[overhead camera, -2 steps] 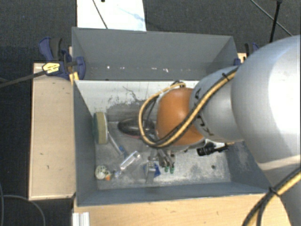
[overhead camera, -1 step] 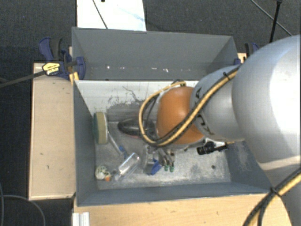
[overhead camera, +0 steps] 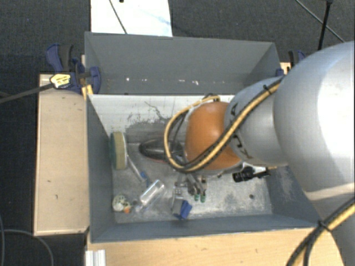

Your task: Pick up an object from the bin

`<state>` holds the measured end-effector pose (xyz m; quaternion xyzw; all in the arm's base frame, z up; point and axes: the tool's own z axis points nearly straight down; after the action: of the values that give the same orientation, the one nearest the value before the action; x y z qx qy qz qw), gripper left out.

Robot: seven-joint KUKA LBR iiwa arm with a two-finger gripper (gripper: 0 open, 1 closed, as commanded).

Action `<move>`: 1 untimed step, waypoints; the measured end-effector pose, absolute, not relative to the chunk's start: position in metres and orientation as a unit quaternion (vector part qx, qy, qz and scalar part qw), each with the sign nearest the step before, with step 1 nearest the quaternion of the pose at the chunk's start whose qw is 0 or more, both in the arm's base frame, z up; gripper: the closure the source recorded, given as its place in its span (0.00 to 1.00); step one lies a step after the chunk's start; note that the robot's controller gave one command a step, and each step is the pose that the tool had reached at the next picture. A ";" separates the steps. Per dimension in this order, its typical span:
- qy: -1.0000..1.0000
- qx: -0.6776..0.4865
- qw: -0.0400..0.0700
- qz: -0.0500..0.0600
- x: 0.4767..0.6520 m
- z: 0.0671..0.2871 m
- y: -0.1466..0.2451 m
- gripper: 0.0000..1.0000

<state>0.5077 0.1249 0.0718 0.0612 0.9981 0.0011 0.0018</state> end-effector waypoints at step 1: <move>0.999 0.046 -0.001 0.001 0.477 0.071 0.187 0.00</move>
Offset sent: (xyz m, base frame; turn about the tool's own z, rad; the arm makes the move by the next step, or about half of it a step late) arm -0.0294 0.0583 -0.0018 -0.0232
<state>0.4773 0.1873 0.0706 0.0462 0.9989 0.0012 -0.0010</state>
